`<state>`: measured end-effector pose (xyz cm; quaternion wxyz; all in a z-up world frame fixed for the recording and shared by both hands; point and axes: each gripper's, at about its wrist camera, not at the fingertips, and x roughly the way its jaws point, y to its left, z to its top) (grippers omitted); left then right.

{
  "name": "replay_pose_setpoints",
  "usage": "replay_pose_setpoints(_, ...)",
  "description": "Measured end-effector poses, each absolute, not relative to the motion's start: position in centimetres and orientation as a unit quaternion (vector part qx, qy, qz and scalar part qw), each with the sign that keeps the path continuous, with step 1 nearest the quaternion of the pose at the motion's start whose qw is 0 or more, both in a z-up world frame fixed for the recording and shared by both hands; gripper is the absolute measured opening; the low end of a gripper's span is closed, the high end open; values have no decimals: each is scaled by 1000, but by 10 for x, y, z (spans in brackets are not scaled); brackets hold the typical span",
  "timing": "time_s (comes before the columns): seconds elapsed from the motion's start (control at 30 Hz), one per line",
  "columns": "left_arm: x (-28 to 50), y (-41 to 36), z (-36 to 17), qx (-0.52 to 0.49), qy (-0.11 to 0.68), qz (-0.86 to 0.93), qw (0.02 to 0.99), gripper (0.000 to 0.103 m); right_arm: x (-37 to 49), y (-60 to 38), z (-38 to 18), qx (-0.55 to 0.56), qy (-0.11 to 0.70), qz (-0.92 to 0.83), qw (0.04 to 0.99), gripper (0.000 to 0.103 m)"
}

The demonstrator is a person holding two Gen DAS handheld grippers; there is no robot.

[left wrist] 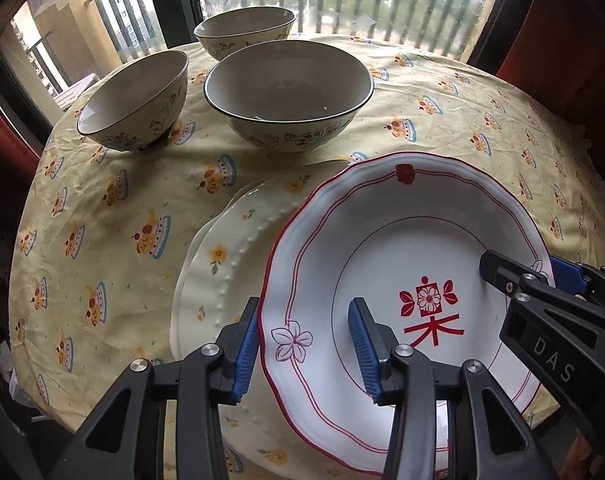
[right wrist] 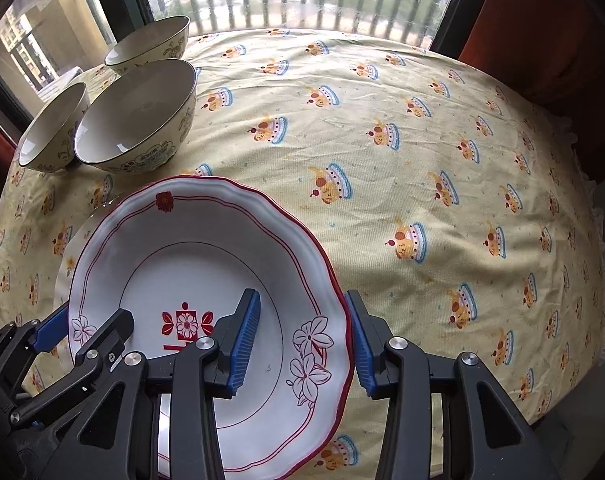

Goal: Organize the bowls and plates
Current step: 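Lower the red-rimmed plate onto the beaded plate and open both grippers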

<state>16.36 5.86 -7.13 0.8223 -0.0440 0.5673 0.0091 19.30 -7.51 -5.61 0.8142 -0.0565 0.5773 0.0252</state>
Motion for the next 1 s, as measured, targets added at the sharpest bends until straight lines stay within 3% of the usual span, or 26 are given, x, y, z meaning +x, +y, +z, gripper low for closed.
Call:
replay_pose_setpoints(0.33,162,58,-70,-39,560,7,828,44,194,-81,-48,-40,567,36,822,47)
replay_pose_setpoints(0.47,164,60,-72,-47,563,9,825,44,193,-81,-37,-61,548,37,834,27)
replay_pose_setpoints(1.0,158,80,-65,-50,558,45,827,44,190,-58,-49,-73,549,56,831,27)
